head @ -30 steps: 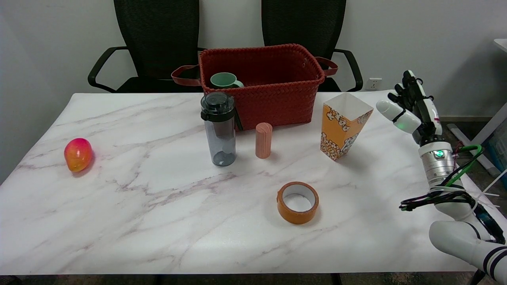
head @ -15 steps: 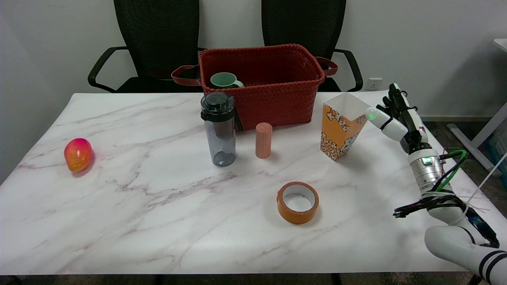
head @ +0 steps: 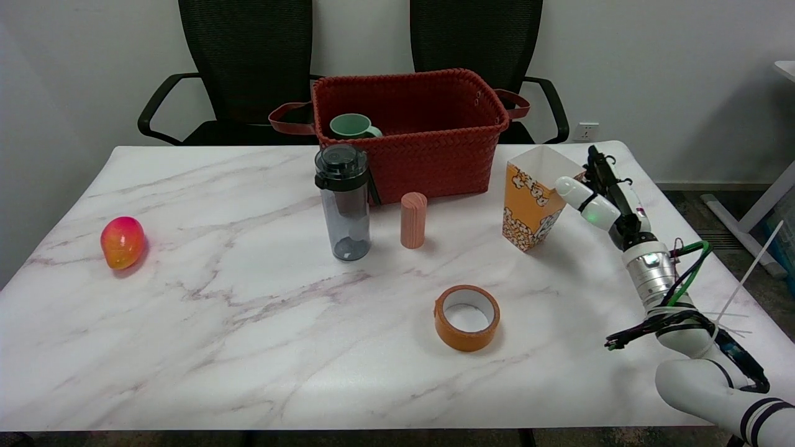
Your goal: Pick up the popcorn box.
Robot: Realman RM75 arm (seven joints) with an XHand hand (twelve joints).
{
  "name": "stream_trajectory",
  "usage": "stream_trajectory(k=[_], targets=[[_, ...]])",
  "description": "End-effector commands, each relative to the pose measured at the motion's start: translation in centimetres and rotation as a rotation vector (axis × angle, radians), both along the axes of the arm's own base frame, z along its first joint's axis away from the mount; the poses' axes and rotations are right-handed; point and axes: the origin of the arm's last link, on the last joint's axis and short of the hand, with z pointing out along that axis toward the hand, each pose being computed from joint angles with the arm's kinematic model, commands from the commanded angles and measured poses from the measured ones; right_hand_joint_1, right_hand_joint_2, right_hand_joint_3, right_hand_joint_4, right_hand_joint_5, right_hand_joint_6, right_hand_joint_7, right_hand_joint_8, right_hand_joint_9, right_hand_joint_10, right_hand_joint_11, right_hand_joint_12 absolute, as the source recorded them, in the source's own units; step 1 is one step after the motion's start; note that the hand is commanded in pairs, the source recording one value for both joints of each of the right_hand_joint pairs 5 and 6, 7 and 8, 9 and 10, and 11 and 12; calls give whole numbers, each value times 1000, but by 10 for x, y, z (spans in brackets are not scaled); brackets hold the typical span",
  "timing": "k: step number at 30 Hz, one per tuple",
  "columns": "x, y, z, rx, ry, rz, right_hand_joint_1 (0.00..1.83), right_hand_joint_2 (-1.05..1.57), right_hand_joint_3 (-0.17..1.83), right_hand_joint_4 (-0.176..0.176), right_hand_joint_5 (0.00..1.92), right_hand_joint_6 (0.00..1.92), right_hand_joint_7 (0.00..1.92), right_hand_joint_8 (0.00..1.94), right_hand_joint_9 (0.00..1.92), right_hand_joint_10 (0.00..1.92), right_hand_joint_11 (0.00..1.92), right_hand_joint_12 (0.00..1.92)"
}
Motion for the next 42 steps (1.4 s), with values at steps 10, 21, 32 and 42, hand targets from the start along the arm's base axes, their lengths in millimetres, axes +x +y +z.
stream_trajectory(k=[10, 21, 32, 42], targets=[[-11, 3, -25, 47, -36, -23, 593, 725, -6, 0, 0, 0, 0, 0, 58, 58, 243, 243], [-1, 9, -6, -19, -25, 37, 515, 798, 212, 0, 0, 0, 0, 0, 57, 57, 200, 200], [2, 16, 1, -44, -21, 58, 463, 835, 360, 0, 0, 0, 0, 0, 68, 68, 198, 198], [2, 29, 6, -41, -24, 59, 423, 851, 476, 0, 0, 0, 0, 0, 82, 82, 213, 213]])
